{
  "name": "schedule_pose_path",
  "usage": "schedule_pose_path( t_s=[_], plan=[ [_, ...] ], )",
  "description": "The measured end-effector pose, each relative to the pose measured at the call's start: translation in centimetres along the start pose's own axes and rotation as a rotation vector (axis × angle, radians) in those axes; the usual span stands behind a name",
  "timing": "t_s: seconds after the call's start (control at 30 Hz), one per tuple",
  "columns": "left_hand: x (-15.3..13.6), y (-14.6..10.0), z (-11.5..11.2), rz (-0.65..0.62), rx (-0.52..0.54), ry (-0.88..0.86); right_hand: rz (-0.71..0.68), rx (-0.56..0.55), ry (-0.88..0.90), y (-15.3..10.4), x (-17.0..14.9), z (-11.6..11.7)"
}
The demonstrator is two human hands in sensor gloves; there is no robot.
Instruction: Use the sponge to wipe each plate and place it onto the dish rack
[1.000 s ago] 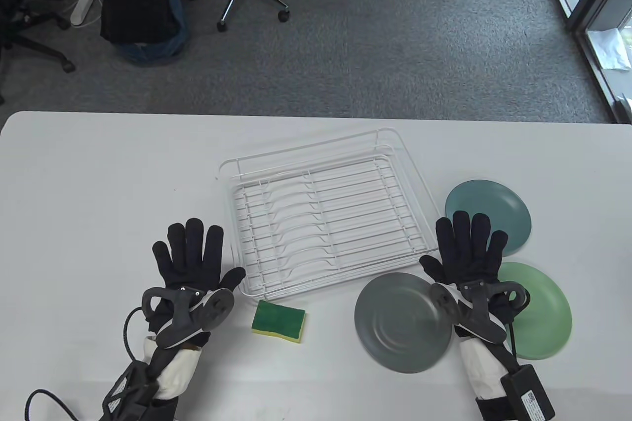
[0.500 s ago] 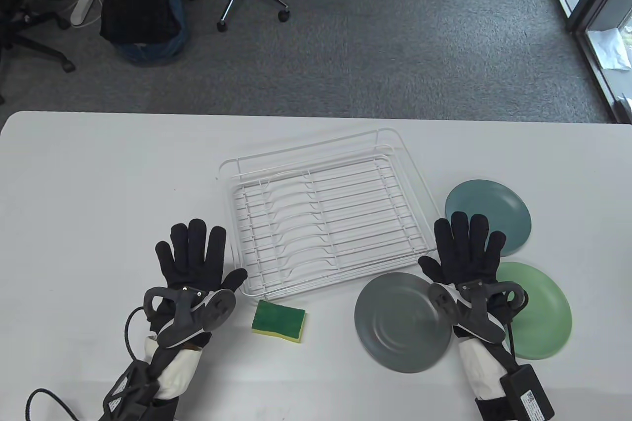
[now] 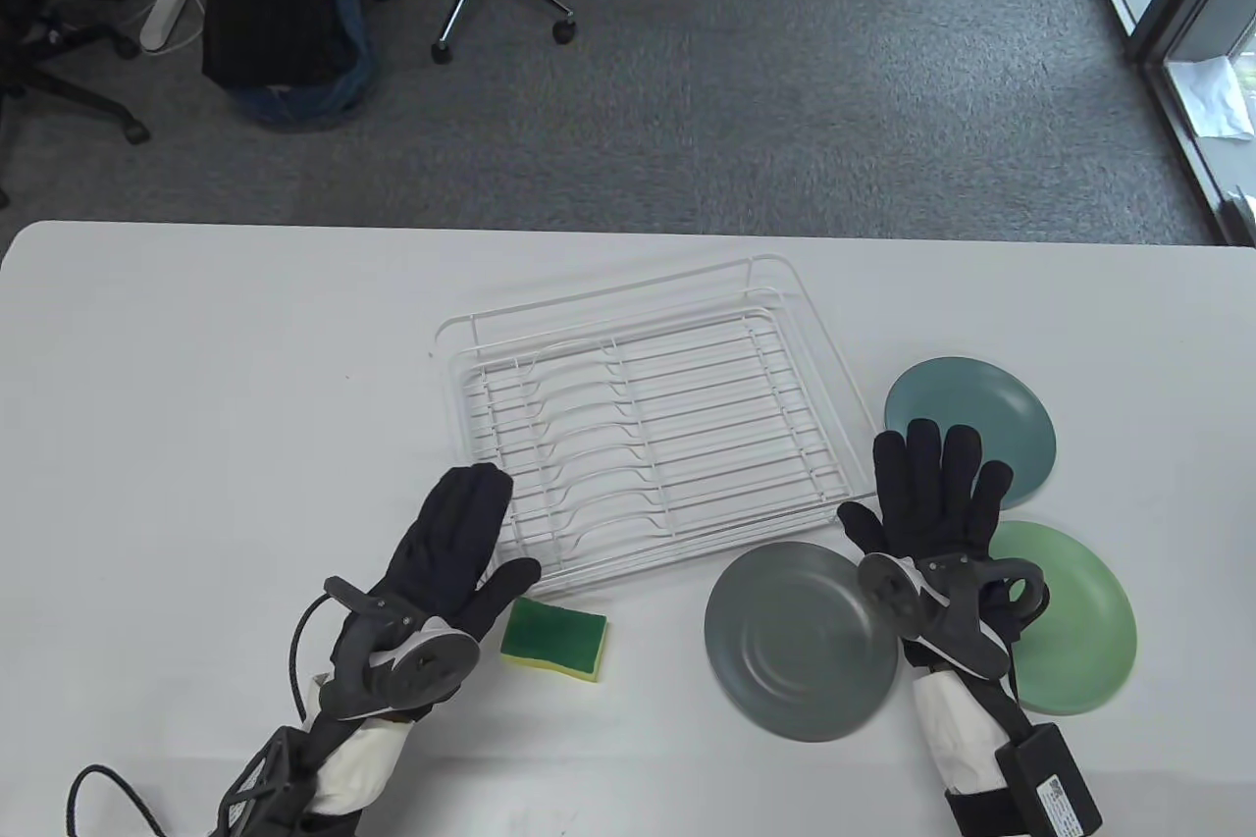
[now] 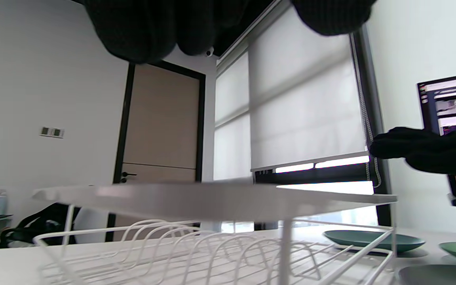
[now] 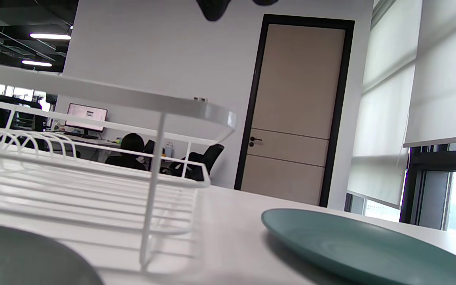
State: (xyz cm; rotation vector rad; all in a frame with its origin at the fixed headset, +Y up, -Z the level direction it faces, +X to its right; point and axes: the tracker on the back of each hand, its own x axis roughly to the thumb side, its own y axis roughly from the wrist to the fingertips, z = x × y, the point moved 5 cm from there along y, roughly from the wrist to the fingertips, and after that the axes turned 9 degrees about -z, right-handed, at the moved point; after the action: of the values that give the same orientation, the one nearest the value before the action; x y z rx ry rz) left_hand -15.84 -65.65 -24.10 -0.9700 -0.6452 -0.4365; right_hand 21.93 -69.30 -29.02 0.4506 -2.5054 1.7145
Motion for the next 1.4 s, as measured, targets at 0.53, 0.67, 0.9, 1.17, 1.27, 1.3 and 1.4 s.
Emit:
schedule_pose_path(
  t_s=[0.53,0.67,0.9,1.17,1.27,1.3,1.4],
  plan=[
    [4.7,0.6,-3.2,-0.249,-0.136,-0.182,0.016,-0.004,-0.001,0.0,-0.4,-0.1],
    [5.7,0.6,-4.7,-0.282,-0.222,-0.165,0.022,-0.001,0.005,-0.1,-0.6,-0.1],
    [6.1,0.2,-6.8,-0.293,-0.327,-0.153,0.020,0.003,0.002,-0.1,-0.6,-0.1],
    [6.1,-0.4,-9.9,-0.302,-0.534,-0.140,0.020,0.008,0.000,-0.1,-0.6,-0.1],
    [6.1,-0.7,-10.9,-0.300,-0.611,-0.127,0.023,0.013,0.003,-0.1,-0.6,0.0],
    [6.1,-0.8,-11.2,-0.299,-0.633,-0.107,0.024,0.015,0.005,-0.1,-0.7,0.0],
    [6.1,-0.8,-11.6,-0.304,-0.656,-0.077,0.027,0.018,0.003,-0.1,-0.8,0.0]
  ],
)
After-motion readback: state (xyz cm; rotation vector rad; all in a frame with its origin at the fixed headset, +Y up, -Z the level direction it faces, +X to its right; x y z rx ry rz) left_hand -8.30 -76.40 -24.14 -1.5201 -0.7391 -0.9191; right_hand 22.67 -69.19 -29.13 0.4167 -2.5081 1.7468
